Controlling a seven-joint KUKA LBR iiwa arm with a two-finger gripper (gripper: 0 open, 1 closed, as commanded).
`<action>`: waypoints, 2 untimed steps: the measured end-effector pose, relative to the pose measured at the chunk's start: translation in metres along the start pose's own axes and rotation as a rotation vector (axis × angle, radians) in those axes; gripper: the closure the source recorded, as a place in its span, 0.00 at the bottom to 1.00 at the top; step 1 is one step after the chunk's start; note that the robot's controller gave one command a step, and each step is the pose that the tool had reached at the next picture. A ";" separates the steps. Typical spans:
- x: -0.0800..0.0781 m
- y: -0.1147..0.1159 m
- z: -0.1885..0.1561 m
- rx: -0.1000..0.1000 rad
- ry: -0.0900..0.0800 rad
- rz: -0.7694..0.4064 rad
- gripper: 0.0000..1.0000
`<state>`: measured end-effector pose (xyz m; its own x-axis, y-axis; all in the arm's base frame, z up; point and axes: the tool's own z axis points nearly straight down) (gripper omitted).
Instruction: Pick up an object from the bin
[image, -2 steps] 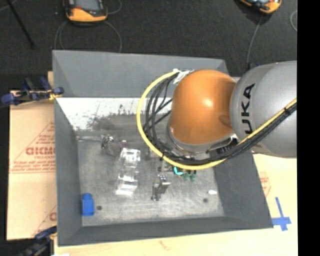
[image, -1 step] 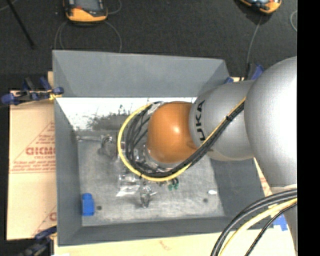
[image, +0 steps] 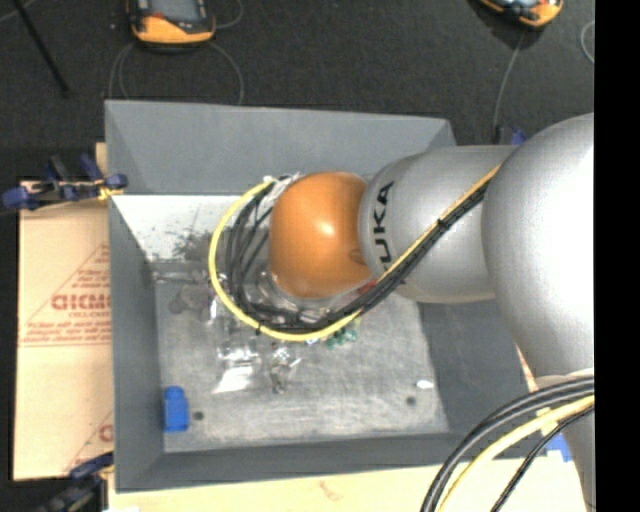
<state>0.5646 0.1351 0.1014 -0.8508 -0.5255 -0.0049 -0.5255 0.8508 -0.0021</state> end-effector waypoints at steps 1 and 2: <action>-0.018 -0.002 0.001 0.000 -0.002 -0.519 0.00; -0.013 0.004 0.007 -0.001 -0.005 -0.770 0.00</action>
Offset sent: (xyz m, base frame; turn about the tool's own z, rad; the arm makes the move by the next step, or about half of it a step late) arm 0.0140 0.0088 -0.0014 -0.5215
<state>0.5740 0.1452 0.0945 -0.2446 -0.9696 -0.0073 -0.9696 0.2446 -0.0059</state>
